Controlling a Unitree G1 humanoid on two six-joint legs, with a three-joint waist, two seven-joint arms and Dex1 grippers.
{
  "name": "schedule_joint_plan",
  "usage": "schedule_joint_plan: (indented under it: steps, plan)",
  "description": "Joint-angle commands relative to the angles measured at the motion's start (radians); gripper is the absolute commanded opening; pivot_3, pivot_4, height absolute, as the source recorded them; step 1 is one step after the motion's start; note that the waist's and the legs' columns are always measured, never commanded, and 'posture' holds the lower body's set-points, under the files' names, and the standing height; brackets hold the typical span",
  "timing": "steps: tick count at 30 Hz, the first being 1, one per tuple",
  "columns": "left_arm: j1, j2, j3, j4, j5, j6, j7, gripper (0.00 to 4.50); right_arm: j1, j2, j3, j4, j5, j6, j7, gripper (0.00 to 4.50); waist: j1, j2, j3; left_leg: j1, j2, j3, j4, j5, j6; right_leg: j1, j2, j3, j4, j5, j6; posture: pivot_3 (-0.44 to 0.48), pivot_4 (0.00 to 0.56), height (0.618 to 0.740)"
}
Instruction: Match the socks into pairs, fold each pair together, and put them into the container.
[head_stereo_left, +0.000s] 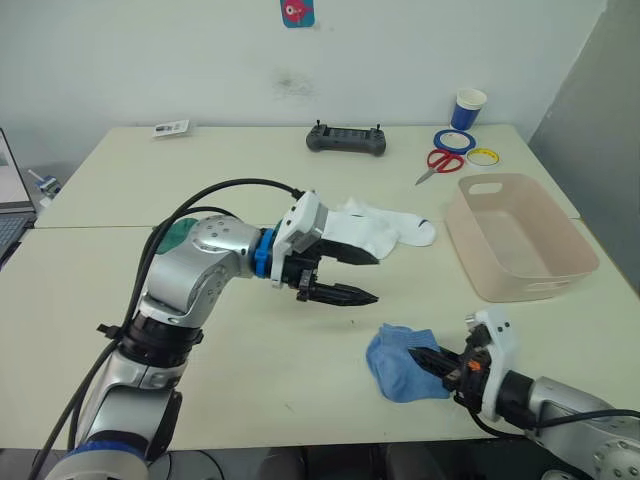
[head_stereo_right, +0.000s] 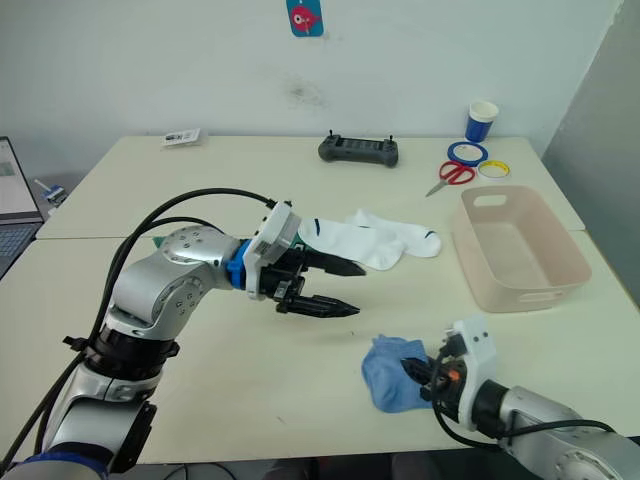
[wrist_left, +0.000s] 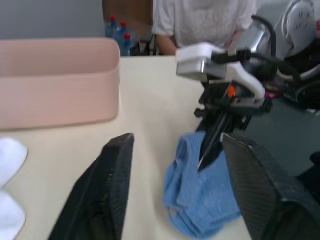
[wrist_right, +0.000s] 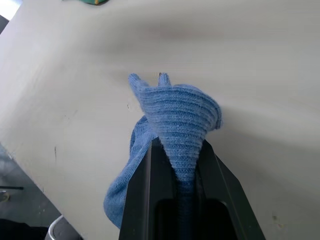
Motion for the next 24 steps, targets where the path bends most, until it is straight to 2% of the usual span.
schedule_joint_plan:
  steps: [1,2,7,10,12,14,19,22,24]
  plan:
    - [-0.035,-0.002,-0.004,-0.035,-0.012,0.017,0.007,4.33,0.024,-0.152,-0.142,-0.083,0.165,-0.175,-0.061,0.01,0.0,0.0,0.0,0.0,0.0,0.001,0.001,0.0,0.0,0.0,0.0,0.001,0.0,0.0,0.001,0.0,0.15,0.74]
    - [-0.038,-0.007,-0.003,-0.037,-0.019,0.022,0.01,4.5,0.038,-0.208,-0.188,-0.083,0.212,-0.214,-0.076,0.01,0.0,-0.001,0.0,0.0,-0.001,0.001,0.001,0.0,0.0,0.001,0.0,0.001,-0.001,0.0,0.001,0.0,0.15,0.74]
    - [-0.065,-0.016,-0.01,-0.02,-0.008,0.01,-0.011,4.5,0.079,-0.478,-0.446,-0.063,0.378,-0.335,-0.09,0.01,0.003,-0.003,0.002,0.0,-0.001,0.001,0.001,0.0,0.0,0.002,0.0,0.0,-0.001,0.0,0.001,0.0,0.15,0.74]
    - [-0.069,-0.01,-0.014,-0.012,-0.005,-0.001,-0.027,4.5,0.029,-0.681,-0.532,0.029,0.285,-0.343,-0.012,0.01,0.002,-0.003,0.002,0.0,-0.001,0.001,0.001,0.0,0.0,0.002,0.0,0.001,-0.001,0.0,0.001,0.0,0.15,0.74]
    - [-0.068,-0.005,-0.014,-0.016,-0.007,-0.004,-0.04,4.5,-0.005,-0.785,-0.524,0.088,0.184,-0.367,0.036,0.01,0.003,-0.005,0.003,0.001,-0.001,0.002,0.001,0.0,0.0,0.003,0.0,0.001,-0.002,0.0,0.001,0.0,0.15,0.74]
    - [-0.066,-0.004,-0.011,-0.02,-0.009,-0.004,-0.044,4.5,-0.005,-0.865,-0.465,0.138,0.022,-0.437,0.086,0.01,0.007,-0.005,0.003,0.001,-0.001,0.001,0.001,0.0,0.0,0.003,0.0,0.001,-0.002,0.0,0.001,0.0,0.15,0.74]
    - [-0.069,-0.005,-0.004,-0.04,-0.025,0.022,-0.038,4.5,0.054,-1.07,-0.164,0.425,-0.575,-0.892,0.174,0.01,0.014,-0.005,0.003,0.0,-0.001,0.003,0.001,0.0,0.0,0.003,-0.001,0.002,-0.005,0.001,0.001,0.0,0.15,0.74]
    - [-0.086,-0.019,-0.002,-0.041,-0.033,0.041,-0.023,4.5,-0.006,-1.115,0.002,0.57,-0.756,-1.098,0.166,0.01,0.018,-0.005,0.003,0.0,-0.001,0.005,0.001,0.0,-0.001,0.003,-0.002,0.003,-0.007,0.001,0.002,0.0,0.15,0.74]
    - [-0.1,-0.032,-0.001,-0.041,-0.039,0.053,-0.01,4.5,-0.126,-1.123,0.195,0.723,-0.921,-1.258,0.132,0.01,0.017,-0.005,0.003,-0.001,-0.001,0.005,0.001,0.001,-0.002,0.002,-0.002,0.003,-0.007,0.001,0.002,0.0,0.15,0.74]
